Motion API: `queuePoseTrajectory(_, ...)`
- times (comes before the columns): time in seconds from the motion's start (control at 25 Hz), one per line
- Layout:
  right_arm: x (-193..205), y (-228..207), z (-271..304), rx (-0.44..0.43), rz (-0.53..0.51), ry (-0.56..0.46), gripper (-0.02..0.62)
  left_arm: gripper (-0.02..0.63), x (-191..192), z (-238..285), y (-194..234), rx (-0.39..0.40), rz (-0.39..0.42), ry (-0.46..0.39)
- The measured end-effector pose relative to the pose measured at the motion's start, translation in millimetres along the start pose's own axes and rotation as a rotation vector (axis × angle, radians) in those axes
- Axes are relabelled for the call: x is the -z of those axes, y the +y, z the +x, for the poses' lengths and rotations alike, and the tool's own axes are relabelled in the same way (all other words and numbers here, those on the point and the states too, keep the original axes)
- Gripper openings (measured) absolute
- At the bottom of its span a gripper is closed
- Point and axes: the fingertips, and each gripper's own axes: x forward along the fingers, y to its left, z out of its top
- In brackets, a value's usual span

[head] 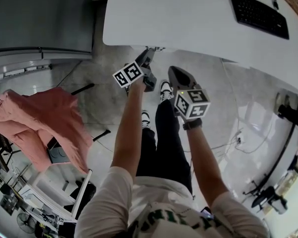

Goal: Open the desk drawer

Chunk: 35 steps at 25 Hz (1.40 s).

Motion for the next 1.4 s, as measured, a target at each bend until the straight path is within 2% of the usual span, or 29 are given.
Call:
queuePoseTrajectory(0.2, -9.3, 0.0, 9.7, -0.018, 0.005, -0.021, 0.003, 0.147, -3.5, 12.7, 2.5, 0.059, -0.106, -0.049)
queuePoseTrajectory(0.44, -14.1, -6.2, 14.7, -0.027, 0.004, -0.032, 0.003, 0.146, -1.7, 29.2, 1.2, 0.125, -0.196, -0.085)
queuePoseTrajectory(0.52, -11.1, -7.8, 15.5, -0.031, 0.014, -0.034, 0.003, 0.131, -1.6, 32.0, 1.6, 0.14, -0.214, -0.088)
queuePoseTrajectory(0.68, -13.7, -3.6, 15.1, -0.027, 0.036, -0.045, 0.003, 0.055, -3.6, 33.6, 2.3, 0.163, -0.239, -0.108)
queuePoseTrajectory(1.08, -13.3, -6.0, 12.7, -0.026, 0.109, -0.052, 0.003, 0.028, -4.8, 37.1, -3.0, 0.218, -0.32, -0.163)
queuePoseTrajectory(1.28, -11.3, -5.3, 9.4, -0.028, 0.107, -0.052, 0.003, 0.025, -6.0, 34.4, -9.8, 0.258, -0.361, -0.183)
queuePoseTrajectory(1.4, -12.5, -6.2, 7.6, -0.028, 0.107, -0.052, 0.003, 0.022, -5.2, 35.4, -7.2, 0.252, -0.379, -0.193)
